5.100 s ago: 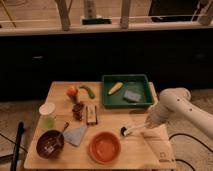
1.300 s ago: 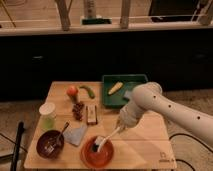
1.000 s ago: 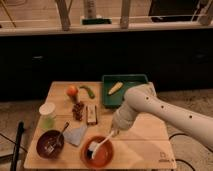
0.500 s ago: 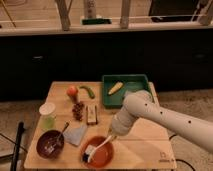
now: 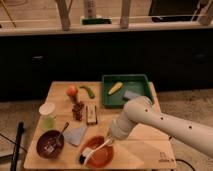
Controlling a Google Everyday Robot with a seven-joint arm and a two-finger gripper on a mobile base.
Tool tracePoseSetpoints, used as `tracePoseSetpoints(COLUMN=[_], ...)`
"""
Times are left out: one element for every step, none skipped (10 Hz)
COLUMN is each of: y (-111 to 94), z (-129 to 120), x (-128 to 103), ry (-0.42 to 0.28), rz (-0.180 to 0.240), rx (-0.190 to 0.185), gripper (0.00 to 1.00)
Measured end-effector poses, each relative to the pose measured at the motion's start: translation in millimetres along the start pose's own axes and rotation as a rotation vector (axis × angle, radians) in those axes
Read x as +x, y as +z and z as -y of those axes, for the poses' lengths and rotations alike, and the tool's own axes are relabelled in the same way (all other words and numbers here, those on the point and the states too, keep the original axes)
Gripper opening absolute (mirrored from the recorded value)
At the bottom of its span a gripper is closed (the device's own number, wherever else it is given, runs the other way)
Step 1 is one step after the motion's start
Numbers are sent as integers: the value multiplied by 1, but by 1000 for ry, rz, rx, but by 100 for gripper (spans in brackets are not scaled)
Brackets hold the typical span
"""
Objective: Place brush in red bowl
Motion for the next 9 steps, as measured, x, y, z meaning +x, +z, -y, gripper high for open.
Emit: tracePoseSetpoints(y=[2, 6, 9, 11, 13, 14, 14, 13, 13], z=[0, 2, 3, 3, 4, 5, 6, 7, 8], x=[-1, -2, -3, -3, -2, -2, -1, 1, 3], ry=[4, 8, 11, 14, 20, 26, 32, 42, 50], rz=[5, 13, 19, 23, 27, 29, 31, 31, 31], rx=[2, 1, 0, -1, -1, -1, -1, 1, 4], gripper=[0, 0, 0, 0, 0, 2, 7, 18, 29])
